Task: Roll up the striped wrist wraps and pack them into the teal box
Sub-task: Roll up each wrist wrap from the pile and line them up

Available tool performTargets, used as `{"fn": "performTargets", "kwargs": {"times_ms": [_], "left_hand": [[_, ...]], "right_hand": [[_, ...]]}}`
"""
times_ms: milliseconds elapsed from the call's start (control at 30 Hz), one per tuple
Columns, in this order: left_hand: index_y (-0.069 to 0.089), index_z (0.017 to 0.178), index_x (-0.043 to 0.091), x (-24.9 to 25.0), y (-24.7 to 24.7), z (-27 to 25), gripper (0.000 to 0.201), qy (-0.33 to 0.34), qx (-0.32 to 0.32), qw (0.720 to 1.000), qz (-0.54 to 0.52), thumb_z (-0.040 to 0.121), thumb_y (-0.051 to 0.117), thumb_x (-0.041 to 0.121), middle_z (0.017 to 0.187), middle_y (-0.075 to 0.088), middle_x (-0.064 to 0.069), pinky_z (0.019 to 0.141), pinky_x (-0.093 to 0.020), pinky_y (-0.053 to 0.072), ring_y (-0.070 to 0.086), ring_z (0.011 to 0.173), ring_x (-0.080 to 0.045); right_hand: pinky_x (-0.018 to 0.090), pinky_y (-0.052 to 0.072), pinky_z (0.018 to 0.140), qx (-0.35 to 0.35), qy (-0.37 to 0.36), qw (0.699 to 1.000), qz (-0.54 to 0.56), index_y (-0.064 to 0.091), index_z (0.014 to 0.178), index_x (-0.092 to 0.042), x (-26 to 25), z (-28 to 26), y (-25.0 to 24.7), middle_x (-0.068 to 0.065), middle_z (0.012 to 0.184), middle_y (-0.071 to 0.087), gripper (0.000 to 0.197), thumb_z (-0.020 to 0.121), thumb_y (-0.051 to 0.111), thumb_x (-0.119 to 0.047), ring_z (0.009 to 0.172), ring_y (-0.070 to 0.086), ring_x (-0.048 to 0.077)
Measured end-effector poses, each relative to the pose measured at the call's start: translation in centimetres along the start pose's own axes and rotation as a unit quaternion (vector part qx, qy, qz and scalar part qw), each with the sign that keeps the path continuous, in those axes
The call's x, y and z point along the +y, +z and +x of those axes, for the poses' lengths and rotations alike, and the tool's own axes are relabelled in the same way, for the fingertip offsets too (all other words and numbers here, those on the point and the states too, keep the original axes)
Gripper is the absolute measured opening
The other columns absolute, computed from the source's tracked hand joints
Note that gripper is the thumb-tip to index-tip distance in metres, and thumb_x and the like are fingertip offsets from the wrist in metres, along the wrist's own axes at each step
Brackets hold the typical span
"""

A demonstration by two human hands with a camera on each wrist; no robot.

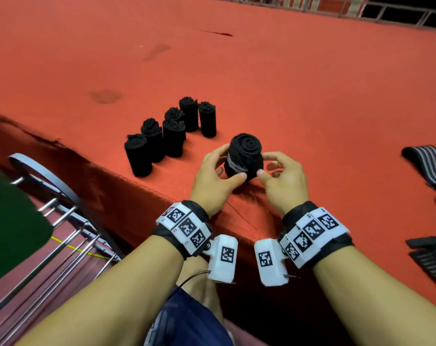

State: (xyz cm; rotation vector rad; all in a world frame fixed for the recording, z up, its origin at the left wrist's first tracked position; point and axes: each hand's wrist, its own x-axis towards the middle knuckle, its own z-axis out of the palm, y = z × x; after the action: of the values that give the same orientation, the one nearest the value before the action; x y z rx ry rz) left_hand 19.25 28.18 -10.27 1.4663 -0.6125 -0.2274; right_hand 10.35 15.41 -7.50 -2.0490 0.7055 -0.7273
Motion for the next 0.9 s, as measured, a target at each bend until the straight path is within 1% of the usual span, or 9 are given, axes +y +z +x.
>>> {"fn": "performTargets", "kwargs": {"times_ms": [67, 200, 300, 433, 567, 667, 733, 800, 900], "left_hand": [[0.05, 0.144, 0.02, 0.0, -0.1, 0.9, 0.075, 0.002, -0.003, 0.999, 0.037, 0.077, 0.079, 0.01, 0.14, 0.049, 0.002, 0.114, -0.034, 0.039, 0.049, 0.13, -0.008], [0.044, 0.151, 0.02, 0.1, 0.4, 3.5, 0.092, -0.036, -0.031, 0.998, 0.043, 0.064, 0.072, 0.019, 0.141, 0.044, -0.002, 0.108, -0.043, 0.048, 0.054, 0.126, -0.018], [0.041, 0.153, 0.02, -0.3, 1.0, 5.5, 0.096, -0.058, -0.043, 0.996, 0.045, 0.061, 0.071, 0.018, 0.146, 0.041, -0.002, 0.109, -0.047, 0.047, 0.053, 0.13, -0.021], [0.04, 0.152, 0.019, -0.5, 1.2, 8.4, 0.089, -0.06, -0.045, 0.993, 0.091, 0.07, 0.074, 0.011, 0.145, 0.041, -0.006, 0.12, -0.041, 0.03, 0.038, 0.14, -0.019], [0.048, 0.142, 0.031, -0.9, 1.5, 10.8, 0.089, -0.049, -0.046, 0.994, 0.083, 0.056, 0.07, 0.03, 0.131, 0.044, 0.001, 0.117, -0.046, 0.037, 0.043, 0.137, -0.023], [0.056, 0.13, 0.034, -2.6, 1.5, 13.2, 0.078, -0.045, -0.045, 0.993, 0.098, 0.052, 0.066, 0.036, 0.131, 0.053, -0.004, 0.113, -0.048, 0.041, 0.049, 0.131, -0.026], [0.058, 0.131, 0.036, -3.3, 1.4, 14.1, 0.079, -0.057, -0.042, 0.992, 0.104, 0.052, 0.069, 0.033, 0.132, 0.058, -0.006, 0.113, -0.048, 0.042, 0.052, 0.131, -0.024], [0.062, 0.121, 0.04, -2.4, 1.4, 14.1, 0.072, -0.082, -0.063, 0.993, 0.064, 0.053, 0.074, 0.02, 0.127, 0.064, -0.005, 0.111, -0.044, 0.045, 0.057, 0.127, -0.021], [0.056, 0.117, 0.031, -1.2, 1.8, 13.7, 0.068, -0.119, -0.101, 0.988, -0.007, 0.058, 0.063, -0.001, 0.121, 0.068, -0.005, 0.099, -0.034, 0.049, 0.062, 0.117, -0.016]], "right_hand": [[0.043, 0.053, 0.085, 0.012, 0.002, 1.0, -0.005, 0.074, 0.105, -0.031, -0.2, 0.9, 0.7, -0.001, 0.089, 0.064, 0.027, 0.085, 0.072, -0.012, 0.08, 0.058, 0.019], [0.044, 0.053, 0.088, 0.0, 0.009, 1.0, 0.009, 0.071, 0.12, -0.024, -0.8, 3.0, 1.9, -0.007, 0.082, 0.062, 0.038, 0.087, 0.063, -0.006, 0.084, 0.061, 0.019], [0.046, 0.051, 0.095, -0.017, 0.01, 1.0, 0.002, 0.066, 0.13, -0.025, -0.9, 5.0, 3.0, 0.003, 0.096, 0.063, 0.054, 0.081, 0.055, -0.006, 0.098, 0.062, 0.026], [0.04, 0.045, 0.108, -0.045, 0.042, 0.998, 0.008, 0.061, 0.135, -0.026, -0.8, 7.6, 3.7, 0.004, 0.114, 0.049, 0.058, 0.085, 0.052, 0.003, 0.113, 0.058, 0.025], [0.046, 0.054, 0.095, -0.07, 0.023, 0.997, 0.028, 0.064, 0.13, -0.035, 0.4, 10.3, 4.9, 0.009, 0.115, 0.057, 0.066, 0.071, 0.048, -0.01, 0.102, 0.064, 0.026], [0.046, 0.058, 0.088, -0.092, 0.024, 0.995, 0.044, 0.066, 0.124, -0.037, 1.8, 12.3, 5.8, 0.014, 0.114, 0.061, 0.065, 0.066, 0.044, -0.015, 0.094, 0.068, 0.025], [0.045, 0.058, 0.085, -0.102, 0.033, 0.993, 0.052, 0.066, 0.12, -0.038, 1.9, 13.1, 6.1, 0.016, 0.114, 0.062, 0.064, 0.065, 0.044, -0.015, 0.092, 0.069, 0.027], [0.041, 0.055, 0.079, -0.104, 0.037, 0.993, 0.051, 0.063, 0.121, -0.037, 2.3, 13.7, 6.4, 0.018, 0.113, 0.064, 0.067, 0.062, 0.043, -0.013, 0.094, 0.069, 0.034], [0.047, 0.056, 0.074, -0.104, 0.036, 0.993, 0.043, 0.062, 0.121, -0.023, 1.8, 12.7, 5.9, 0.014, 0.106, 0.071, 0.062, 0.065, 0.044, -0.005, 0.098, 0.069, 0.037]]}}
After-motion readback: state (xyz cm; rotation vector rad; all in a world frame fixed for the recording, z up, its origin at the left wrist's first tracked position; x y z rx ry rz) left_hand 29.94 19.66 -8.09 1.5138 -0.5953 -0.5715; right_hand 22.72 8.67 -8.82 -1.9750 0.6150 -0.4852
